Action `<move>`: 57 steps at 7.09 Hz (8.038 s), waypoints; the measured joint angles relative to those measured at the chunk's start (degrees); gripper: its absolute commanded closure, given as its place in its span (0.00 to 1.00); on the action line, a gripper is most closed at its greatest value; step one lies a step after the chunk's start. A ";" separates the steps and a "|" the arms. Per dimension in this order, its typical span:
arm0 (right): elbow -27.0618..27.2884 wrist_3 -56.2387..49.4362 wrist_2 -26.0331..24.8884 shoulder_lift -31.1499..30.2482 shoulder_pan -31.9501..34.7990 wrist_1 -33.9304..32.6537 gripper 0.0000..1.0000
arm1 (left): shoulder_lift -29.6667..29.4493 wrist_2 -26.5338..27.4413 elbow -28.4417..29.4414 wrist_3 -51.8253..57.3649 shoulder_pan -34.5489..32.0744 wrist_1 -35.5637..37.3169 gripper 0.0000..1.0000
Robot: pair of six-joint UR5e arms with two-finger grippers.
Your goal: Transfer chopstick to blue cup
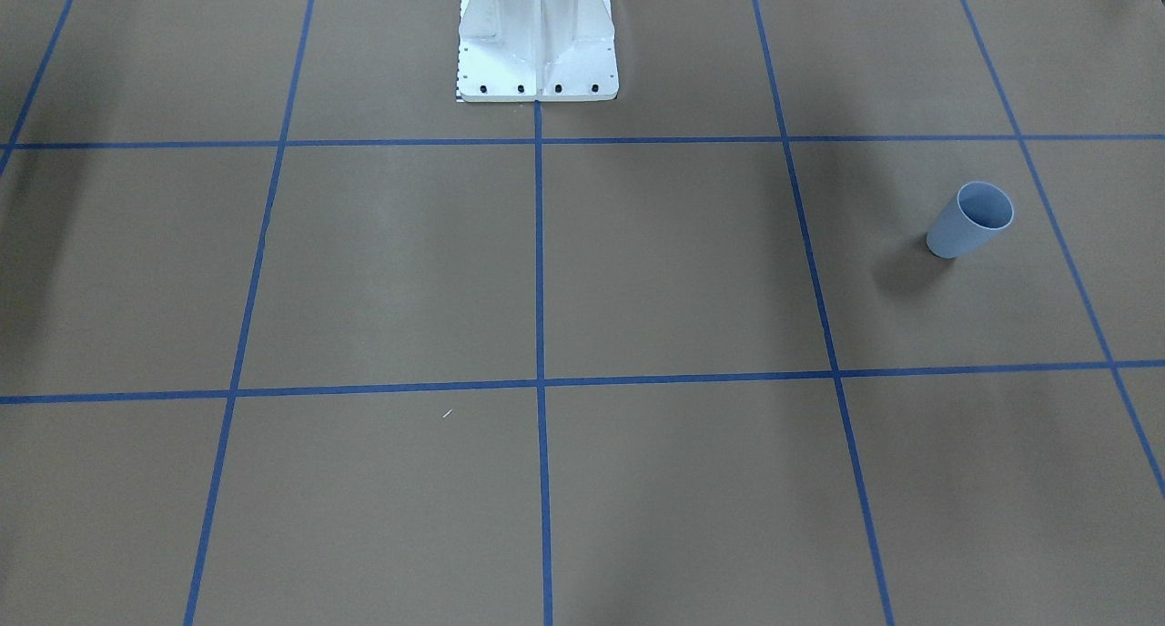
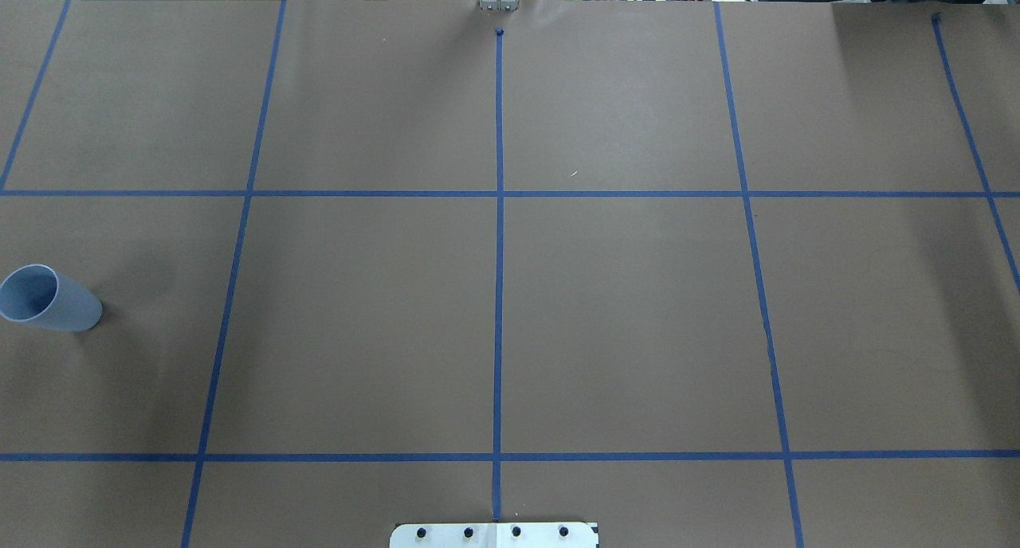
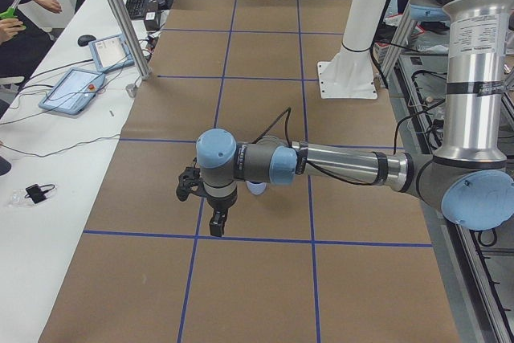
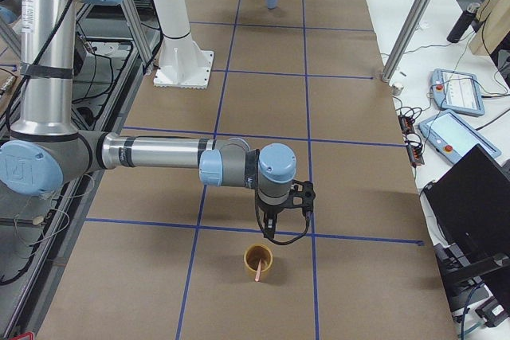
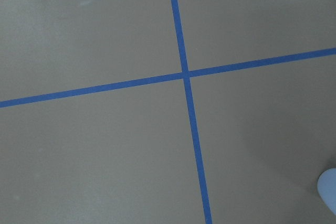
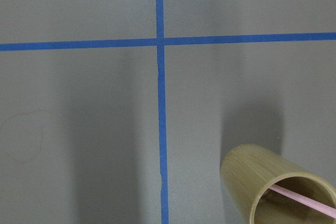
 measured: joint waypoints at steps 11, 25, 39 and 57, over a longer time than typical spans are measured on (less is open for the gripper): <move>0.31 -0.01 0.48 -0.20 1.20 0.02 0.00 | -0.15 0.09 -1.82 -0.05 0.20 -0.29 0.02; -0.19 -0.07 -0.02 0.99 1.11 0.09 0.00 | 5.69 -6.92 -1.11 -31.40 23.20 -22.22 0.02; 0.19 0.20 2.42 0.68 1.14 -0.14 0.00 | -34.80 -6.78 -4.87 -54.24 29.49 20.01 1.00; -0.36 -7.76 1.95 1.52 4.42 -0.72 0.00 | -51.21 3.95 16.64 -85.02 44.23 -11.07 0.02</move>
